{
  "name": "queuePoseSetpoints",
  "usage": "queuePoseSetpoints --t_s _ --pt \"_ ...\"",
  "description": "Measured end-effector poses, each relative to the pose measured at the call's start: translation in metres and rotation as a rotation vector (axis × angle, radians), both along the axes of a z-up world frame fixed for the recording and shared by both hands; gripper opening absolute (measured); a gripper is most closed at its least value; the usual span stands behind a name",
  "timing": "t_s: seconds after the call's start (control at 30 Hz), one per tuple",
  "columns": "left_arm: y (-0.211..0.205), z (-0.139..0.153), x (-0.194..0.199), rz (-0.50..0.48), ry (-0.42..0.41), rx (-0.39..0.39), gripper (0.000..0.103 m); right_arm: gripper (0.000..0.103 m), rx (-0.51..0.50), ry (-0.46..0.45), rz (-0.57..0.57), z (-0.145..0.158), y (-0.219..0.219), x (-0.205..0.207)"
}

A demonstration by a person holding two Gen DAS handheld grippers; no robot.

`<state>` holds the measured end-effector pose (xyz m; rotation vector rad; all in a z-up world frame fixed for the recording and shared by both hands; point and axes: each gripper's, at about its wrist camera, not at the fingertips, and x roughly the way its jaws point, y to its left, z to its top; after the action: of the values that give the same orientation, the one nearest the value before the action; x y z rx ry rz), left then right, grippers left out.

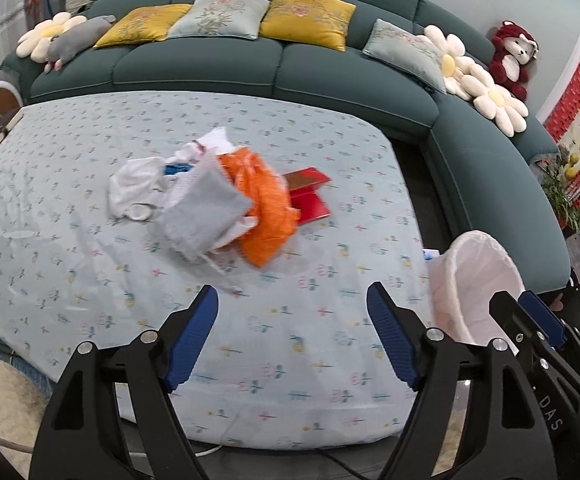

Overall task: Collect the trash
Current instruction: 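Move both grippers back over the table toward the remaining trash pile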

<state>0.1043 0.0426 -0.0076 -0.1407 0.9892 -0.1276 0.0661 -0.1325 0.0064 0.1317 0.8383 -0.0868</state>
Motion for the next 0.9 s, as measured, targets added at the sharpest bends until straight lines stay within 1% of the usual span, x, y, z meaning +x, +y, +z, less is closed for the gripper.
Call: queuePoseSetpoints --t_s 0.27,0.47,0.7,0.9 --pt "0.041 -0.01 0.001 0.06 0.007 0.034 0.073 0.046 0.021 0.021 0.043 -0.008 0.031 0.009" --pt "0.06 -0.018 0.008 0.084 0.022 0.029 0.073 0.046 0.024 0.04 0.073 -0.017 0.051 0.021" --pt "0.069 -0.029 0.027 0.107 0.038 0.023 0.073 0.046 0.035 0.068 0.088 -0.029 0.06 0.038" --pt "0.067 -0.036 0.049 0.103 0.052 0.009 0.073 0.046 0.047 0.095 0.091 -0.044 0.066 0.058"
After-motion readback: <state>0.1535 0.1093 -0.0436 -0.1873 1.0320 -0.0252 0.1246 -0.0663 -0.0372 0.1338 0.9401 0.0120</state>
